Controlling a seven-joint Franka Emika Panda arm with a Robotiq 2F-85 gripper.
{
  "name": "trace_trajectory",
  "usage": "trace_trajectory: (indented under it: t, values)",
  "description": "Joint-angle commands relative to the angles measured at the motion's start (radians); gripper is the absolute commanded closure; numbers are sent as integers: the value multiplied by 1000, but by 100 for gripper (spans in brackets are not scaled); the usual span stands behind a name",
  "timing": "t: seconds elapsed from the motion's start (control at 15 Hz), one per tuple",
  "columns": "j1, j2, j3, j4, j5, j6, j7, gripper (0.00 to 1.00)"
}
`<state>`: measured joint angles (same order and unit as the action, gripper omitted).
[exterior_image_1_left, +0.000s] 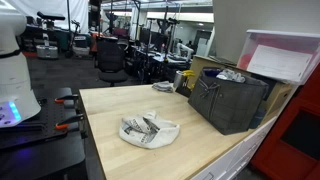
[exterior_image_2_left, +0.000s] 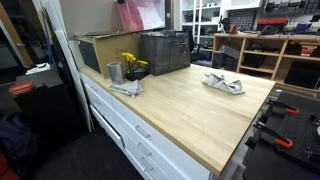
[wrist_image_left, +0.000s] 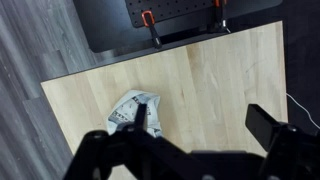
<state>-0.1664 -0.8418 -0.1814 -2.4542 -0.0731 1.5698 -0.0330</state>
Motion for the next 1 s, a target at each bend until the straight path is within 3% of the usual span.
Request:
trace_trajectory:
  t: [0.0,0.4,0.93]
  values:
    - [-1,1,1,3,1,-2,-1,0]
    - [1,48,-10,11,-19,18,-20,0]
    - [6,335,-69,23,-17,259,-97,0]
